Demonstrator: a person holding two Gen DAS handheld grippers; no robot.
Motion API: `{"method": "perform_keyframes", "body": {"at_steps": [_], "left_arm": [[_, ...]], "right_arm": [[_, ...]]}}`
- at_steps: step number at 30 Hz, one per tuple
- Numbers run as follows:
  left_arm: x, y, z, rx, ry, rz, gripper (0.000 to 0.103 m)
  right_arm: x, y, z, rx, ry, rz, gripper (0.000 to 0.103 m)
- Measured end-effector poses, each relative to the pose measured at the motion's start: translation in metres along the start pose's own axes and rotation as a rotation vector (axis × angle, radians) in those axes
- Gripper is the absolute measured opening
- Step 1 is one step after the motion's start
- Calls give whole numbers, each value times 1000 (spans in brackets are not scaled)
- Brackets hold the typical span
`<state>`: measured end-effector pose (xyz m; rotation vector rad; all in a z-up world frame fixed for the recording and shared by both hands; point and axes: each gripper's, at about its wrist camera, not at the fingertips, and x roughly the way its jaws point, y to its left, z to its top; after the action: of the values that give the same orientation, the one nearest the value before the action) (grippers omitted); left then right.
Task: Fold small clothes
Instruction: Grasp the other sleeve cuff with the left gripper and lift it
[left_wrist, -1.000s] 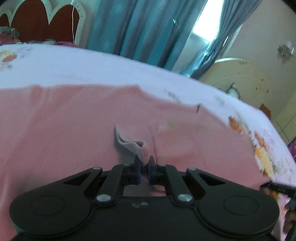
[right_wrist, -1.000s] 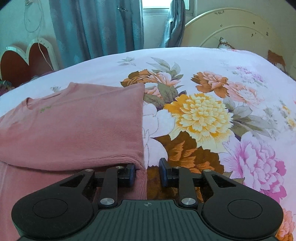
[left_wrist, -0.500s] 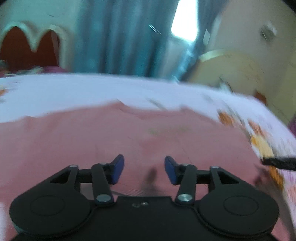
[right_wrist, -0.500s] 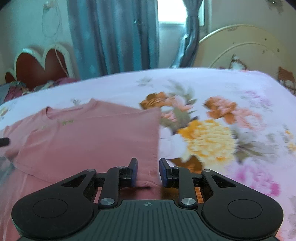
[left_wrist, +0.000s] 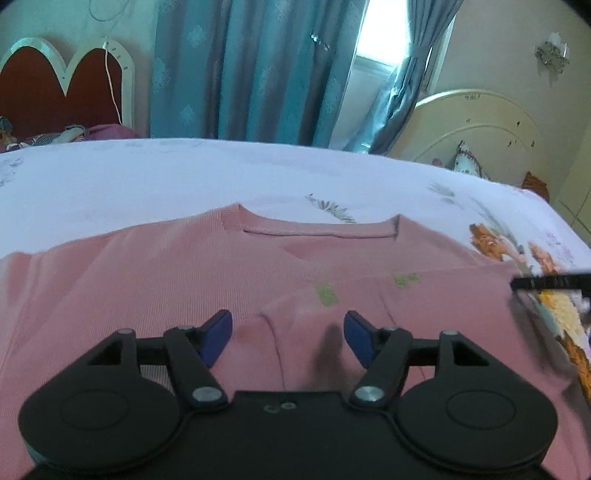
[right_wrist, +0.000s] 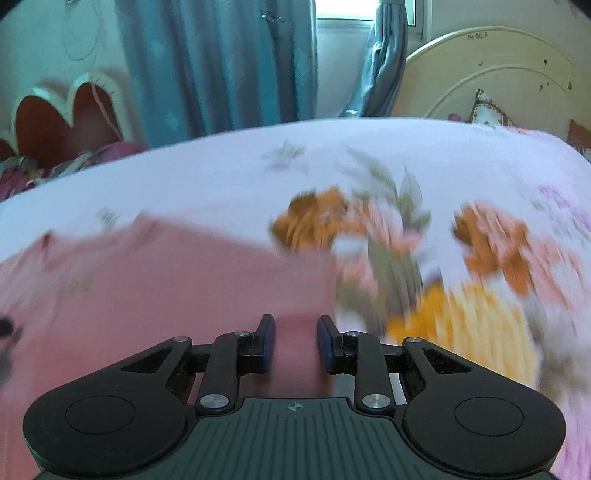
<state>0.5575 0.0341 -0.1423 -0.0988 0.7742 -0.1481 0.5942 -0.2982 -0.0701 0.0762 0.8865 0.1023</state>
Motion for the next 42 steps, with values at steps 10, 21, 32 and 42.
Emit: {"method": "perform_keyframes", "body": {"at_steps": [10,21,32,42], "left_arm": [[-33,-7,-11,32,-25,-17,66],[-59,-34,-47,72,-11,-12,77],[-112,61,-65,-104,-53,137,76],[-223,285,-119,-556,-216,469,68]], "right_arm": [[-16,-1,-6,-38,44,15,27],[-94,29,-79,-68,-29,-14,27],[-88,73,-77,-62,39,36,27],[-81,163,-77,-52,-14,172,52]]}}
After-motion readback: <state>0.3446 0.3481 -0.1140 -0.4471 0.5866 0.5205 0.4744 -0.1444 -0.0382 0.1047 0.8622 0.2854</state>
